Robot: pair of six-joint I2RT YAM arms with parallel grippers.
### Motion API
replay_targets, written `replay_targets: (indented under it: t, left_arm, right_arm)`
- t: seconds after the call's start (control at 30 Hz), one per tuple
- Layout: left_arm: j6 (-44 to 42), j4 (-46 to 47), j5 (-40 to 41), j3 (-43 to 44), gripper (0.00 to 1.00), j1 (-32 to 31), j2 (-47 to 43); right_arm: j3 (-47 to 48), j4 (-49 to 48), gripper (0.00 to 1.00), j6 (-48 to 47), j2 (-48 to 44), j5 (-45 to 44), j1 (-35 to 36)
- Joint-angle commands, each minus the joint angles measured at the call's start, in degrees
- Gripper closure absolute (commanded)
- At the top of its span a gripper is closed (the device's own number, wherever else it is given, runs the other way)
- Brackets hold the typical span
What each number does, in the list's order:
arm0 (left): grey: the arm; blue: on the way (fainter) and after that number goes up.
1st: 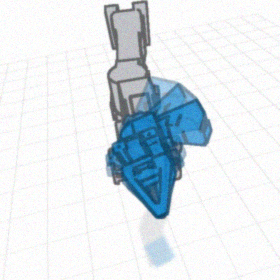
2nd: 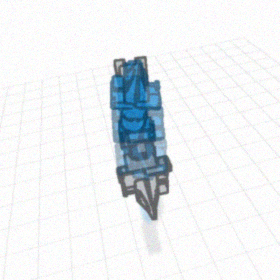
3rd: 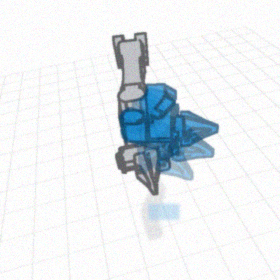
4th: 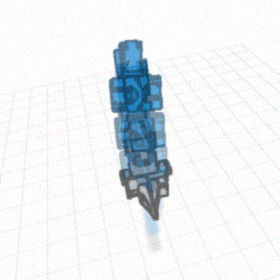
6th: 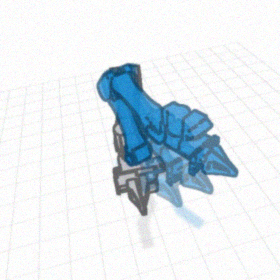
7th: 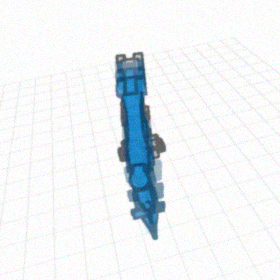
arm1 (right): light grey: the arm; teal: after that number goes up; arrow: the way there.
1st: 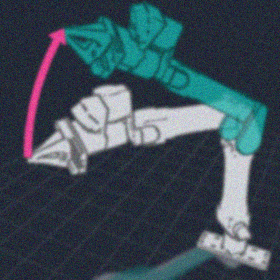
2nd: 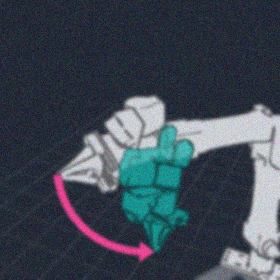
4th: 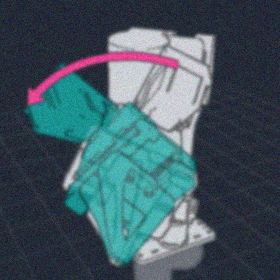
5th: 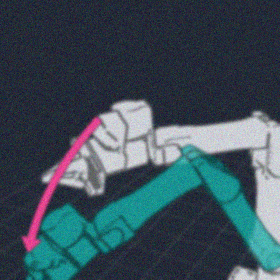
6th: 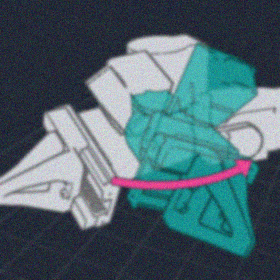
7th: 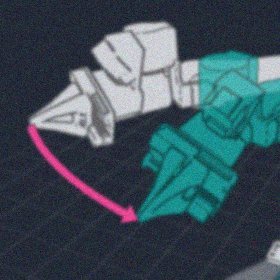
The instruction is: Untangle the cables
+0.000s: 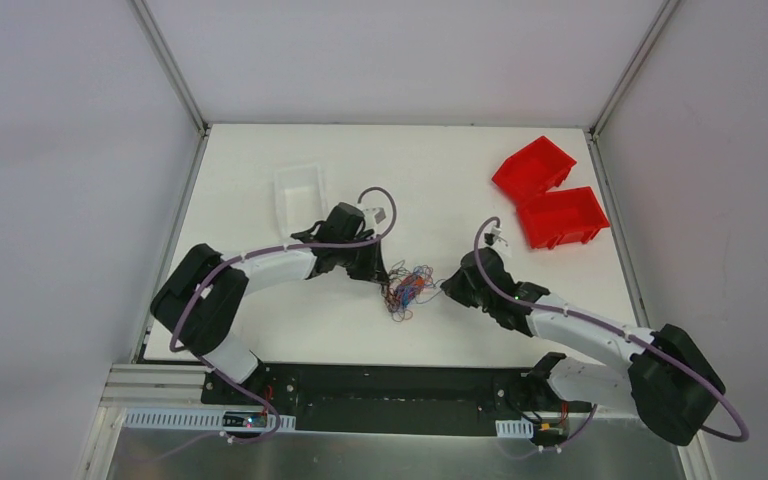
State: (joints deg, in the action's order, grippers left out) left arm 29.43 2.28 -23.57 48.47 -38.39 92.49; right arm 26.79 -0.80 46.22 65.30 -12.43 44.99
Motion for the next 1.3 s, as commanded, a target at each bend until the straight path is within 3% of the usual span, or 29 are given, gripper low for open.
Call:
replay_targets:
  t: [0.0,0.17,0.37,0.87,0.97,1.13,1.2,1.27]
  left_arm:
    - [1.60,-0.43,1.22,-4.26,1.00,6.76,-8.07]
    - [1.30,-3.41,6.11,-8.22,1.00,8.71,-15.04]
    - [3.97,-5.79,12.98,-11.91,1.00,9.33,-21.01]
    - [7.42,-17.86,31.79,-15.11,1.00,12.66,-34.52]
    - [7.42,-18.45,31.88,-15.35,1.00,13.28,-35.45]
    - [4.50,-15.63,24.34,-15.26,1.00,13.34,-34.81]
    - [3.05,-13.71,19.02,-15.18,1.00,13.34,-34.08]
    - [2.55,-11.88,15.52,-15.16,1.00,13.26,-33.29]
  right_arm:
    - [1.87,11.53,1.00,-2.83,-6.95,-7.17,-5.03]
    - [0.69,17.42,1.00,-7.70,-16.31,-6.82,-15.21]
    - [2.02,22.73,1.00,-12.05,-21.40,-7.06,-23.90]
    - [5.09,28.03,1.00,-10.84,-23.27,-13.95,-29.57]
    - [5.29,28.31,1.00,-10.61,-23.44,-14.13,-29.80]
    - [4.26,24.97,1.00,-13.70,-23.80,-5.09,-29.82]
    - [3.64,22.49,0.88,-15.82,-23.59,2.10,-29.83]
    - [2.78,19.75,0.66,-16.77,-23.04,9.23,-29.77]
